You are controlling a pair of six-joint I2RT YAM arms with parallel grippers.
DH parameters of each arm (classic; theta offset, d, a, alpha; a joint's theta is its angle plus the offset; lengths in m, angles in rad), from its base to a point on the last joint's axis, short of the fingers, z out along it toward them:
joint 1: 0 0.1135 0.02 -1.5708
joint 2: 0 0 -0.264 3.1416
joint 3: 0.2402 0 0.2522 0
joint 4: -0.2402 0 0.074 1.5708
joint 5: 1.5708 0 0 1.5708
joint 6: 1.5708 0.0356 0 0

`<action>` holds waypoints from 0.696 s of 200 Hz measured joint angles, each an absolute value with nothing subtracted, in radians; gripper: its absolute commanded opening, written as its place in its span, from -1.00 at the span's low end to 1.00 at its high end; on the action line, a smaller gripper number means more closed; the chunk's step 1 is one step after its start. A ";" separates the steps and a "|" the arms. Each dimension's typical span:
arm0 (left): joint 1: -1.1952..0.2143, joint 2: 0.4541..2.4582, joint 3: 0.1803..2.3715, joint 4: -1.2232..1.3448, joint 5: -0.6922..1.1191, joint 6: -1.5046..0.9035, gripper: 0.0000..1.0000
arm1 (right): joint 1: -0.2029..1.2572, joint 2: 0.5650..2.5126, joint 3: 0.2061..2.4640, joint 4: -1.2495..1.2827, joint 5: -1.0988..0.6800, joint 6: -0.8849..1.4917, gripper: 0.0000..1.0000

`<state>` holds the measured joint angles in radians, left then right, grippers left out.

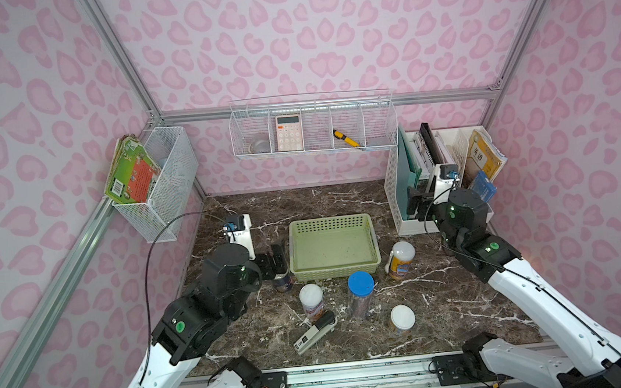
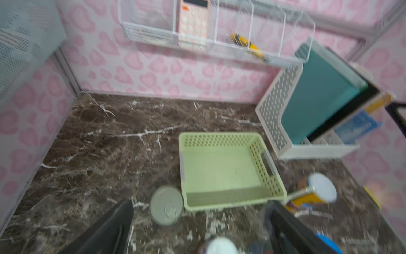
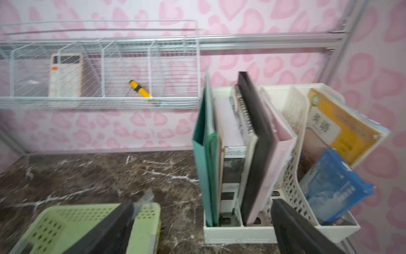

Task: Put the canned food in the basket
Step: Pick up the distractor from the center of the board.

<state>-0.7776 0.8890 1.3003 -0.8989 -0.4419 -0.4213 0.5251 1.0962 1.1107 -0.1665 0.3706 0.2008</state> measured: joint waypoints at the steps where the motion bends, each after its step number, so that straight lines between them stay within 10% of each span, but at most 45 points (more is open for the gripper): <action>1: -0.785 0.894 1.306 -0.910 -0.443 -0.424 0.89 | 0.529 1.098 1.117 -0.174 0.370 0.201 0.99; 83: -1.239 1.187 1.305 -1.481 -0.363 -0.835 0.55 | 0.739 1.253 1.390 -0.541 0.266 0.200 0.99; 139: -1.299 1.166 1.029 -1.339 -0.257 -1.049 0.83 | 0.790 1.327 1.462 -0.597 0.190 0.195 0.99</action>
